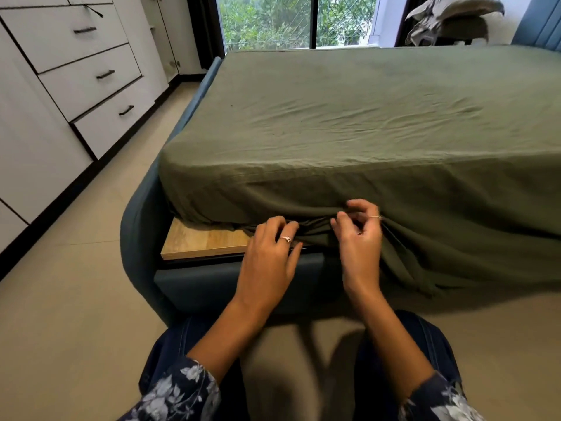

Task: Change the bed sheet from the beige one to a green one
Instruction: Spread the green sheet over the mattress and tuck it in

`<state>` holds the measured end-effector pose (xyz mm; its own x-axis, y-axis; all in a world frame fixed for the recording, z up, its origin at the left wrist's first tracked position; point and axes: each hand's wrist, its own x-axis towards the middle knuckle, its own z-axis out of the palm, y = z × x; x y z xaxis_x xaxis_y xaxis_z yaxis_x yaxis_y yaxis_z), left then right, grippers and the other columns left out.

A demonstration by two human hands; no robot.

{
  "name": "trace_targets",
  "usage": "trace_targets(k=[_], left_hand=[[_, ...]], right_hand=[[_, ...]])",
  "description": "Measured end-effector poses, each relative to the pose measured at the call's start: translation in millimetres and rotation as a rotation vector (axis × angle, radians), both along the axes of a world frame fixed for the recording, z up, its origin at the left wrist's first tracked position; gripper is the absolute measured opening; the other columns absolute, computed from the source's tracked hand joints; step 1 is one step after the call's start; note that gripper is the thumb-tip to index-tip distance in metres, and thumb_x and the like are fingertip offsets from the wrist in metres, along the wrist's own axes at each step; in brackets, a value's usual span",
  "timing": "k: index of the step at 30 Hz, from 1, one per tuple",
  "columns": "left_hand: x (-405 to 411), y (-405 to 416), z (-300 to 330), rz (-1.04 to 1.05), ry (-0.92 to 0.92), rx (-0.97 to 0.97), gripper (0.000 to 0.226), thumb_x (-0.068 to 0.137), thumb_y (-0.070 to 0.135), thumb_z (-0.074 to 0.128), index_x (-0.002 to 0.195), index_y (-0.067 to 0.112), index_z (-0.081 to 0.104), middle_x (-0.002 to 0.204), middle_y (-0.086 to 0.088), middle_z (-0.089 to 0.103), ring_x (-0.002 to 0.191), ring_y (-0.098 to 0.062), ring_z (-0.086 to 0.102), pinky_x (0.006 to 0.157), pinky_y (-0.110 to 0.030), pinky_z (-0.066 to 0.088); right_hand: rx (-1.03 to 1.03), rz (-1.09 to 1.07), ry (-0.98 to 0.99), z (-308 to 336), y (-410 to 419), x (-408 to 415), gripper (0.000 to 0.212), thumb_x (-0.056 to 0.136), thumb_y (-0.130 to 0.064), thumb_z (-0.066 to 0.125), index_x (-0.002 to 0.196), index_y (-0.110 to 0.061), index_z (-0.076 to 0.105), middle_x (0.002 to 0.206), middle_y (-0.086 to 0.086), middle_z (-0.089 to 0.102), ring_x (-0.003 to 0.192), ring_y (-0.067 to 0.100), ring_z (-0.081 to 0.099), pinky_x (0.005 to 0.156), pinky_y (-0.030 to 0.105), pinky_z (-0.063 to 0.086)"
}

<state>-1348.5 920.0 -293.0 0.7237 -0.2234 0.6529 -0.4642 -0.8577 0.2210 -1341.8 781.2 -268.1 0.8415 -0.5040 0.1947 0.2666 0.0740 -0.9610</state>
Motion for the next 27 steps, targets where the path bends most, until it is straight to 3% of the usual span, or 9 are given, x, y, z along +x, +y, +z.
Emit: trace_targets(k=[3, 5, 8, 12, 15, 19, 21, 24, 27], left_hand=[[8, 18, -13, -0.093, -0.042, 0.229, 0.041, 0.092, 0.032, 0.049, 0.125, 0.009, 0.058, 0.126, -0.011, 0.056, 0.115, -0.025, 0.051, 0.092, -0.038, 0.047], [13, 28, -16, -0.122, 0.014, 0.336, 0.048, 0.094, 0.037, 0.043, 0.131, 0.009, 0.054, 0.131, -0.012, 0.056, 0.121, -0.025, 0.051, 0.097, -0.039, 0.048], [17, 29, -12, -0.14, 0.056, 0.377, 0.05, 0.096, 0.04, 0.041, 0.128, 0.005, 0.057, 0.128, -0.013, 0.059, 0.119, -0.026, 0.055, 0.097, -0.037, 0.048], [31, 22, -8, -0.189, 0.03, 0.392, 0.043, 0.096, 0.033, 0.042, 0.114, 0.001, 0.065, 0.111, -0.014, 0.066, 0.101, -0.026, 0.063, 0.089, -0.035, 0.051], [43, 16, -4, -0.161, 0.108, 0.473, 0.044, 0.093, 0.03, 0.039, 0.11, 0.0, 0.067, 0.104, -0.014, 0.068, 0.093, -0.025, 0.066, 0.085, -0.033, 0.052], [54, -2, 2, -0.078, 0.329, 0.467, 0.06, 0.084, 0.052, 0.034, 0.098, 0.005, 0.07, 0.086, -0.013, 0.07, 0.076, -0.028, 0.067, 0.067, -0.031, 0.051], [58, -7, 5, -0.032, 0.378, 0.437, 0.07, 0.083, 0.061, 0.029, 0.109, 0.008, 0.066, 0.099, -0.013, 0.069, 0.088, -0.029, 0.066, 0.075, -0.033, 0.049], [60, 0, 0, -0.033, 0.354, 0.465, 0.06, 0.092, 0.058, 0.035, 0.123, 0.011, 0.058, 0.114, -0.013, 0.064, 0.104, -0.029, 0.06, 0.086, -0.034, 0.044], [59, 8, 2, -0.12, 0.312, 0.459, 0.067, 0.094, 0.061, 0.027, 0.12, 0.01, 0.06, 0.111, -0.013, 0.065, 0.1, -0.031, 0.062, 0.083, -0.035, 0.048]], right_hand=[[-0.673, 0.078, -0.13, -34, -12, -7, 0.025, 0.093, -0.017, 0.052, 0.115, -0.01, 0.06, 0.121, 0.006, 0.052, 0.113, 0.014, 0.053, 0.103, 0.017, 0.037], [-1.07, 0.149, -0.137, -50, -23, -12, 0.044, 0.094, -0.031, 0.046, 0.128, -0.006, 0.056, 0.13, 0.009, 0.053, 0.123, 0.019, 0.047, 0.108, 0.022, 0.03], [-1.465, 0.096, -0.083, -57, -31, -9, 0.054, 0.094, -0.047, 0.04, 0.129, -0.009, 0.057, 0.13, 0.009, 0.058, 0.117, 0.023, 0.054, 0.1, 0.033, 0.042], [-1.529, 0.063, -0.015, -49, -25, 0, 0.057, 0.095, -0.053, 0.035, 0.118, -0.009, 0.064, 0.117, 0.007, 0.065, 0.107, 0.022, 0.06, 0.091, 0.033, 0.046], [-1.535, 0.072, 0.105, -39, -17, 18, 0.063, 0.093, -0.057, 0.028, 0.108, -0.011, 0.068, 0.103, 0.008, 0.069, 0.095, 0.026, 0.065, 0.086, 0.033, 0.048], [-1.601, 0.255, 0.326, -21, -12, 44, 0.092, 0.087, -0.066, -0.008, 0.115, -0.018, 0.065, 0.111, 0.011, 0.067, 0.106, 0.03, 0.06, 0.09, 0.034, 0.041], [-1.527, 0.307, 0.391, -16, -15, 51, 0.07, 0.096, -0.058, 0.012, 0.111, -0.016, 0.066, 0.114, 0.013, 0.066, 0.11, 0.03, 0.058, 0.091, 0.035, 0.04], [-1.534, 0.388, 0.284, -13, -29, 47, 0.046, 0.099, -0.044, 0.029, 0.111, -0.015, 0.063, 0.116, 0.014, 0.065, 0.109, 0.03, 0.058, 0.089, 0.034, 0.04], [-1.453, 0.542, 0.113, -8, -50, 36, 0.039, 0.097, -0.034, 0.038, 0.127, -0.018, 0.057, 0.123, 0.008, 0.064, 0.11, 0.025, 0.059, 0.09, 0.032, 0.044]])
